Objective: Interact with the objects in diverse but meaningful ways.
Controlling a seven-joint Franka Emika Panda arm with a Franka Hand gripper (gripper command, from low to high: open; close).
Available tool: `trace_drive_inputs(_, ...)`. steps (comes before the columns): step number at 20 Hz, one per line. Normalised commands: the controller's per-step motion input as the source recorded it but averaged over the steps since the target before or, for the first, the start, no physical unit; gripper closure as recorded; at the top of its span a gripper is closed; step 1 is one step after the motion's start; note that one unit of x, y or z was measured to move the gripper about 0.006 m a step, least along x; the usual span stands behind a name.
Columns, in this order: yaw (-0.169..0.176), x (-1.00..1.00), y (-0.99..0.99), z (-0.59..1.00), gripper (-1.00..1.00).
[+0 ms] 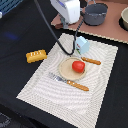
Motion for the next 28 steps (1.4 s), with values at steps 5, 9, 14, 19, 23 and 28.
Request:
trace_drive_inputs(5,-0.037,0.04,-0.86,0.09,1.0)
trace_drive_inputs(9,-0.117,0.0,-0.7,0.02,1.0)
trace_drive_inputs(14,-0.143,0.0,-0.65,0.01,1.0)
trace_drive_inputs(19,-0.178,0.0,-0.6,-0.12,1.0)
trace_drive_inputs(23,-0.173,0.01,-0.63,-0.16,1.0)
trace_drive_inputs(28,-0.122,0.25,-0.72,-0.03,1.0)
